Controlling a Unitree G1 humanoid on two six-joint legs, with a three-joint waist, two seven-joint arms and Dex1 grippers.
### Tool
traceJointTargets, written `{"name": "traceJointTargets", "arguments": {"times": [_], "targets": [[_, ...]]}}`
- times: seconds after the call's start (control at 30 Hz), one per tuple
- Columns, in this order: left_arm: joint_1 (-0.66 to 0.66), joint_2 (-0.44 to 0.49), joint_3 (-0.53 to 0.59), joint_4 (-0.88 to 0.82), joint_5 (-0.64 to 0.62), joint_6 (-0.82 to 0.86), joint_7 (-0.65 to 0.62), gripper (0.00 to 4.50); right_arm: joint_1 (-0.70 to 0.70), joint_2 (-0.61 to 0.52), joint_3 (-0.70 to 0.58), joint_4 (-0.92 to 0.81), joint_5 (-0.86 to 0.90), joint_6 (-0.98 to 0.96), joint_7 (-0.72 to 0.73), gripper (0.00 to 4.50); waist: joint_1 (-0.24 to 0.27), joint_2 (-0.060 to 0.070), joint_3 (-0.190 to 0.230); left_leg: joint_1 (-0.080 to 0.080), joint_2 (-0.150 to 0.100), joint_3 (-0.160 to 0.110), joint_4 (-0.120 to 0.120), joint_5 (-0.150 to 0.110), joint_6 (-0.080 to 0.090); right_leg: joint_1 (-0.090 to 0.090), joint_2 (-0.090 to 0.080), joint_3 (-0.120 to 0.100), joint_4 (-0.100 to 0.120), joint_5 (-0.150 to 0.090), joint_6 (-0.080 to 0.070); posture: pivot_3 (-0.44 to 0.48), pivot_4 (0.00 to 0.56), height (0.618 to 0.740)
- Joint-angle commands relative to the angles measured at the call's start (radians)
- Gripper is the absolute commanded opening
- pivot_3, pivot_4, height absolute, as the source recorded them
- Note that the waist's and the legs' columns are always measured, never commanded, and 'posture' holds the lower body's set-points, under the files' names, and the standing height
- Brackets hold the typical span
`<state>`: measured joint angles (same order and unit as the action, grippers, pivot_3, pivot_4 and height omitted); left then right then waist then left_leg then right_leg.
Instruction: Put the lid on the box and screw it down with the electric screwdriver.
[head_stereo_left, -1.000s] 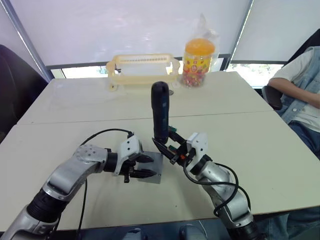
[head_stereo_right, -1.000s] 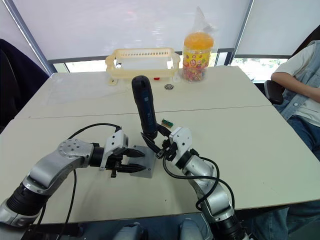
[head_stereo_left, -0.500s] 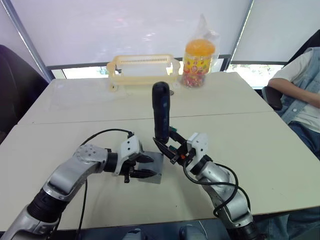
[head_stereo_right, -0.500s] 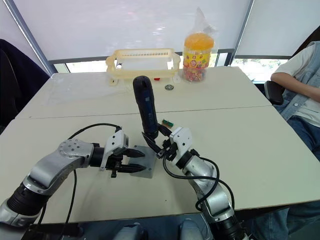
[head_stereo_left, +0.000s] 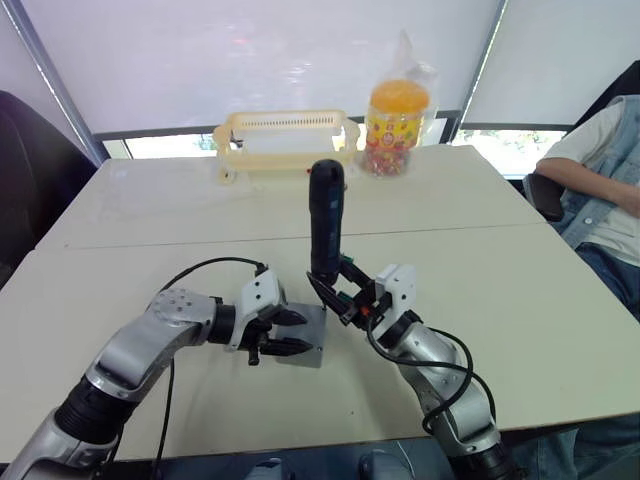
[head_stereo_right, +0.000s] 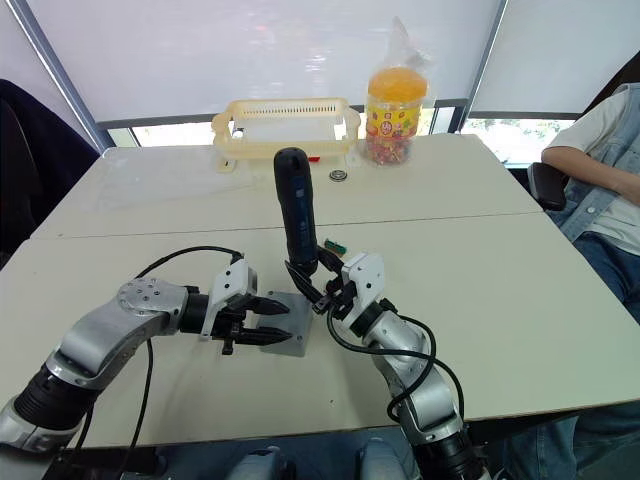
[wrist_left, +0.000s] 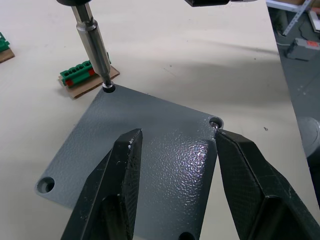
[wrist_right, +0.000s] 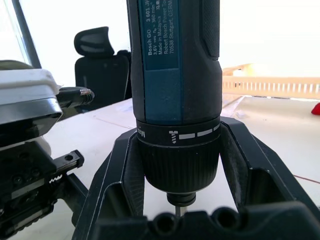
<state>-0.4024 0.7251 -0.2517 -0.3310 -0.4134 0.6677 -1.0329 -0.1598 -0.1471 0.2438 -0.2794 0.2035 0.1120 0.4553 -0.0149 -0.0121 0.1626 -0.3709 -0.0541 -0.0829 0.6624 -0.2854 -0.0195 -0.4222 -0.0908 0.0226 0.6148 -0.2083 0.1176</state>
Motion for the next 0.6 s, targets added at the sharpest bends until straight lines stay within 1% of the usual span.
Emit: {"name": "traceJointTargets", "arguments": {"times": [0.03,0.6], "targets": [[0.0,0.005,-0.012,-0.004,0.014,0.019,0.004,2.3,0.035,-0.003,0.006,0.084,0.003,0.075,0.0,1.71,0.0,0.0,-0.001,0.0,0.0,0.0,0.0,0.0,0.0,0.0,0.0,0.0,0.0,0.0,0.0,0.0,0.15,0.74],[0.006,0.013,-0.008,-0.014,0.016,0.024,0.008,2.3,0.044,-0.018,0.035,0.097,0.001,0.089,0.026,1.71,-0.002,0.0,-0.002,0.001,0.0,0.0,-0.001,0.0,0.0,0.0,0.0,0.0,0.0,-0.001,0.0,0.0,0.15,0.74]]}}
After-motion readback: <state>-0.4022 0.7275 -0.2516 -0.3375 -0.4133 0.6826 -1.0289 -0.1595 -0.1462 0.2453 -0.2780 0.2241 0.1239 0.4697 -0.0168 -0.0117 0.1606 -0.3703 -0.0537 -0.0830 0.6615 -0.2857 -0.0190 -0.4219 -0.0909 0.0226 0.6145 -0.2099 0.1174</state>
